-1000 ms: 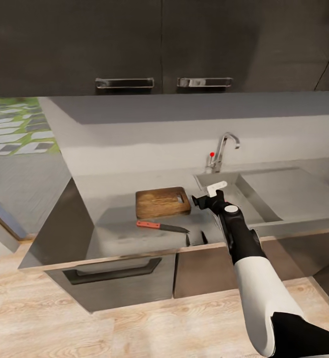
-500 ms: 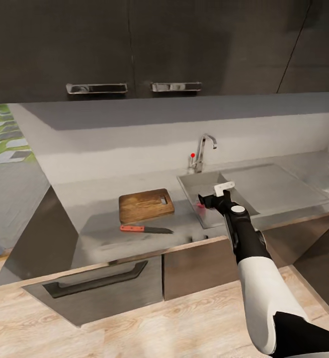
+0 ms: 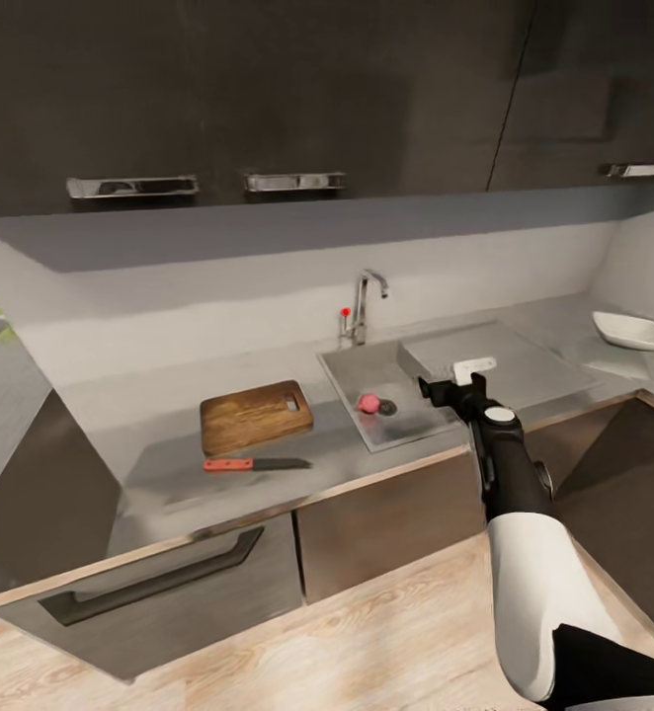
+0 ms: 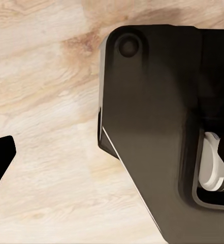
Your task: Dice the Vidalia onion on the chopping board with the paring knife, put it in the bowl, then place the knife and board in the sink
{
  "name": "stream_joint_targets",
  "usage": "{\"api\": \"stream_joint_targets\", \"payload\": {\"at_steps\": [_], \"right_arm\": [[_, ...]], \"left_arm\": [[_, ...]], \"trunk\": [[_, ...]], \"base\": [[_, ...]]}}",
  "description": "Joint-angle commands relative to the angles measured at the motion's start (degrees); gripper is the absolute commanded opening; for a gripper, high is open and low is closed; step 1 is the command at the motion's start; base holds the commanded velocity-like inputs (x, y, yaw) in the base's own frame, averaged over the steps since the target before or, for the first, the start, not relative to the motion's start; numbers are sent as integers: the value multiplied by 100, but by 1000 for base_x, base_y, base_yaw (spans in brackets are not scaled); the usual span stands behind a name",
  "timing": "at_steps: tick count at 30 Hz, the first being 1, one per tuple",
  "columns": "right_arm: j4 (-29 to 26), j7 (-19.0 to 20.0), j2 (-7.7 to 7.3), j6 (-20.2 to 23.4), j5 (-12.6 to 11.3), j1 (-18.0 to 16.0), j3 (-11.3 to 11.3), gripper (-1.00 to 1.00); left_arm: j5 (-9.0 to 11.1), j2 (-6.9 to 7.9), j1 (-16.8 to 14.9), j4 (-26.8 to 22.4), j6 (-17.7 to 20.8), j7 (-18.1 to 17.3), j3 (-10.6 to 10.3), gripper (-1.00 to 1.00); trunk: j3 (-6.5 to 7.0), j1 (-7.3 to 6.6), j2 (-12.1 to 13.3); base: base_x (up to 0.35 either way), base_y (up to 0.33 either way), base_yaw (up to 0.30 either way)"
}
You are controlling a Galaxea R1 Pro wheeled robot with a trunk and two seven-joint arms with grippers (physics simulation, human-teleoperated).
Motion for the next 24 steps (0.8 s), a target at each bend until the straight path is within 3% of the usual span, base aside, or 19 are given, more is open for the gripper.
{"api": "stream_joint_targets", "payload": {"at_steps": [1, 6, 24], "right_arm": [[-48, 56, 9, 15, 59, 3, -116, 100], [-110, 58, 9, 17, 65, 18, -264, 100], [-111, 58, 27, 17, 68, 19, -281, 100]], "left_arm": [[11, -1, 3, -12, -6, 0, 3, 100], [12, -3, 3, -10, -6, 2, 3, 100], [11, -11, 3, -1, -6, 2, 4, 100]], "trunk": [[-4, 4, -11], [30, 4, -11], [151, 4, -11]], "base": [[14, -97, -227], [93, -198, -228], [158, -252, -229]]}}
